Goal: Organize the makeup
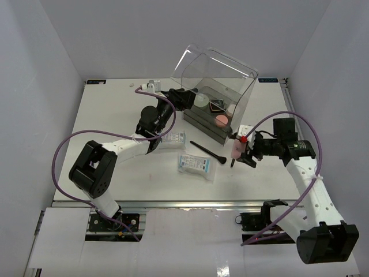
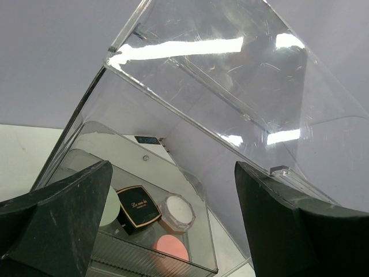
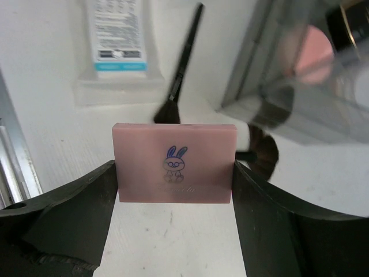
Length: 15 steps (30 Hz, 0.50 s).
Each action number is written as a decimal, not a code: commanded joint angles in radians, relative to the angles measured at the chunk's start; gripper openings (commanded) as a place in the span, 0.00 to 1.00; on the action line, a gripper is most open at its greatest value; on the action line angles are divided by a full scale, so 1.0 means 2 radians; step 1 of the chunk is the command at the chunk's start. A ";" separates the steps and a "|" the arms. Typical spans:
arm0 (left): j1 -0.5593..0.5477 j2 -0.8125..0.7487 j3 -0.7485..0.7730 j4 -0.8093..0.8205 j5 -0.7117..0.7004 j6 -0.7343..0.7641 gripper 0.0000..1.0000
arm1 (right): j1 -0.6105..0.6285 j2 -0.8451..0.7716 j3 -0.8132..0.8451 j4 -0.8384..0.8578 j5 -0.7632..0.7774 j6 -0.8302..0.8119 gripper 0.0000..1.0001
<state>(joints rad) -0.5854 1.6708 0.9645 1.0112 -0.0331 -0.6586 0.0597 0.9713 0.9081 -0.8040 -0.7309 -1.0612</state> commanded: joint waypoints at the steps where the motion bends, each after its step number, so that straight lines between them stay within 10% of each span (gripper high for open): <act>1: 0.002 -0.038 0.028 -0.009 0.005 0.009 0.98 | 0.155 -0.006 0.036 0.024 0.076 -0.015 0.08; 15: 0.006 -0.061 0.088 -0.117 0.002 0.014 0.98 | 0.400 0.153 0.080 0.189 0.466 -0.036 0.08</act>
<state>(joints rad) -0.5821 1.6311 1.0681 0.8464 -0.0334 -0.6434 0.8223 1.2294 1.0087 -0.5920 -0.0899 -1.0869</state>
